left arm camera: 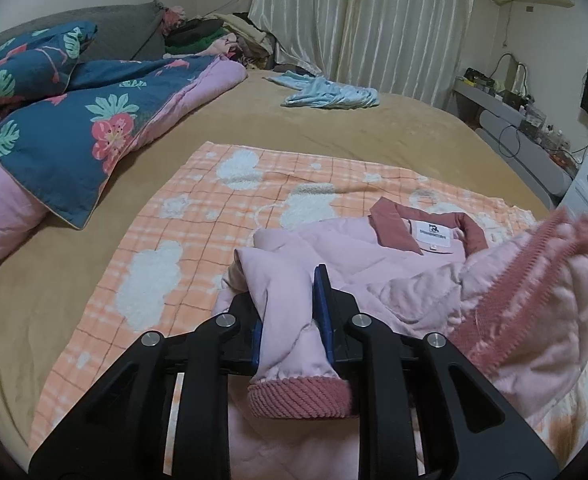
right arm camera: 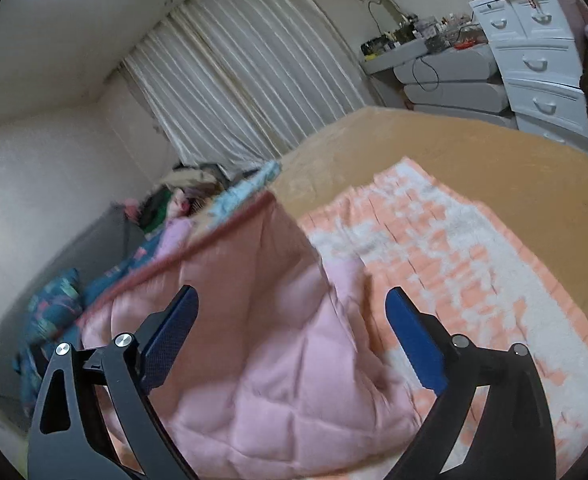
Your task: Fold large clothes
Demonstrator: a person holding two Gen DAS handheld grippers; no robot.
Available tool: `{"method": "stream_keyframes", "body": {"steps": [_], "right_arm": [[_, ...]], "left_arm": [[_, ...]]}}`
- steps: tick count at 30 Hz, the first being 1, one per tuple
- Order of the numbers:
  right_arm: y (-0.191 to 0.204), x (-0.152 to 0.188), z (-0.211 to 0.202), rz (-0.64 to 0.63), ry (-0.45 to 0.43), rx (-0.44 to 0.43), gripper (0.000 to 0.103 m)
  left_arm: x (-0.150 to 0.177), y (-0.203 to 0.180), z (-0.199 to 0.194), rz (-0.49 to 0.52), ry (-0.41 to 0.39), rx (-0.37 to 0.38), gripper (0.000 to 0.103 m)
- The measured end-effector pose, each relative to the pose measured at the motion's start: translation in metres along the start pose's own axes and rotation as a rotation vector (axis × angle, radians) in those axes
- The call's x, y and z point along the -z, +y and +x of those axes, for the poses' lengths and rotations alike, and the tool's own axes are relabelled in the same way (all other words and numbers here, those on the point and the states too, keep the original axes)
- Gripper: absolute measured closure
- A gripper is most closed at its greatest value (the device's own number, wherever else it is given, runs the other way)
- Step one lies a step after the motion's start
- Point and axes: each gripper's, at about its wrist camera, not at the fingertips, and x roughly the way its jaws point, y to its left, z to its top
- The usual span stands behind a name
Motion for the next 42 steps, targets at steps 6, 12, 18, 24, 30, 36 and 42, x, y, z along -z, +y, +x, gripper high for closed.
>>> {"method": "stream_keyframes", "body": {"steps": [6, 12, 18, 24, 30, 36, 42], "right_arm": [[0.0, 0.049, 0.039, -0.097, 0.083, 0.081, 0.009], [-0.003, 0.067, 0.052, -0.149, 0.11, 0.108, 0.009], [-0.004, 0.07, 0.051, -0.181, 0.106, 0.128, 0.009], [0.002, 0.068, 0.04, -0.226, 0.065, 0.143, 0.009], [0.009, 0.066, 0.031, -0.26, 0.048, 0.157, 0.007], [0.023, 0.066, 0.047, -0.348, 0.092, 0.189, 0.006], [0.025, 0.06, 0.07, -0.41, 0.164, 0.246, 0.006]], "left_arm": [[-0.004, -0.008, 0.003, 0.02, -0.004, -0.01, 0.071], [-0.008, -0.015, -0.008, 0.001, -0.035, 0.04, 0.022], [-0.013, -0.034, -0.038, 0.077, -0.147, 0.018, 0.01], [-0.003, -0.028, -0.047, 0.089, -0.15, -0.015, 0.009], [0.026, -0.004, -0.038, 0.085, -0.092, -0.063, 0.009], [0.056, 0.02, -0.016, 0.055, 0.012, -0.057, 0.009], [0.078, 0.04, 0.006, -0.006, 0.098, -0.016, 0.009]]}}
